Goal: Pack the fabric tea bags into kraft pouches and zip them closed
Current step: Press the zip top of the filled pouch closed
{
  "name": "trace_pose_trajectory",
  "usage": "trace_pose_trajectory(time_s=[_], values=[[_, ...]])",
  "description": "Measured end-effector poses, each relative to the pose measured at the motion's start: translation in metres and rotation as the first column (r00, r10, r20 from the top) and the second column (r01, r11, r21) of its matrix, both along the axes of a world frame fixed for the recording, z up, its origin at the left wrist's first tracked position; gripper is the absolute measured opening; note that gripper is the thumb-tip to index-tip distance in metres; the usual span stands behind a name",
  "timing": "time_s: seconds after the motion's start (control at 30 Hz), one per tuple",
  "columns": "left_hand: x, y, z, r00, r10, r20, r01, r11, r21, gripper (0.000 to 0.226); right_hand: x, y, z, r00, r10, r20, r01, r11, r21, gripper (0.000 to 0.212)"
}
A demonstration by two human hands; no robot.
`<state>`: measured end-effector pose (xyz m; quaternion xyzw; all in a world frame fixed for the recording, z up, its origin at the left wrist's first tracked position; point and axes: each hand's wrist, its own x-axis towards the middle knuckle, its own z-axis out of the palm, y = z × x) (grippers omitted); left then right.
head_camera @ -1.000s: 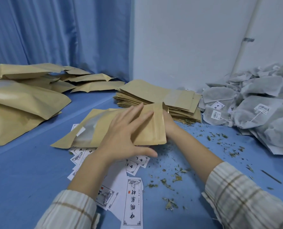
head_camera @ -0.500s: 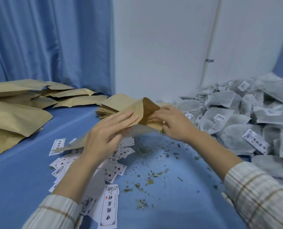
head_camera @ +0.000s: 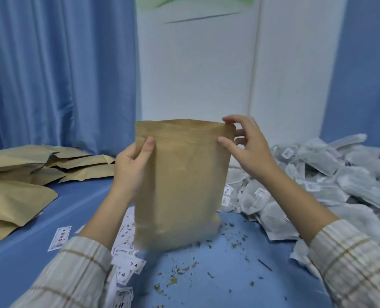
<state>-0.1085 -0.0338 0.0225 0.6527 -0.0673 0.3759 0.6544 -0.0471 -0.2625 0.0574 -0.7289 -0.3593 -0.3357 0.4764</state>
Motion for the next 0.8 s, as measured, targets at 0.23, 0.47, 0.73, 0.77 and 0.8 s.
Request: trace_pose_trajectory(time_s=[0.23,0.47,0.73,0.77,0.8], values=[[0.019,-0.026,0.001,0.964,-0.255,-0.075,0.236,0.951,-0.202,0.025,0.013,-0.032,0.001,0.898,0.182,-0.4,-0.113,0.975,0.191,0.013],[0.037,-0.039,0.0,0.991,-0.104,-0.088,0.088,0.983,-0.163,0.016,0.027,-0.05,-0.011,0.922,0.029,-0.387,0.095,0.95,0.298,0.029],[0.05,-0.058,-0.014,0.98,-0.032,-0.195,-0.012,0.975,-0.224,0.025,0.035,-0.076,-0.03,0.903,-0.213,-0.373,0.261,0.962,0.081,0.013],[0.051,-0.062,-0.018,0.983,-0.011,-0.183,-0.025,0.98,-0.196,0.031,0.036,-0.076,-0.026,0.891,-0.303,-0.339,0.316,0.949,-0.018,0.013],[0.051,-0.067,-0.021,0.986,0.016,-0.165,-0.043,0.987,-0.157,0.035,0.035,-0.075,-0.023,0.877,-0.373,-0.303,0.364,0.927,-0.09,0.021]])
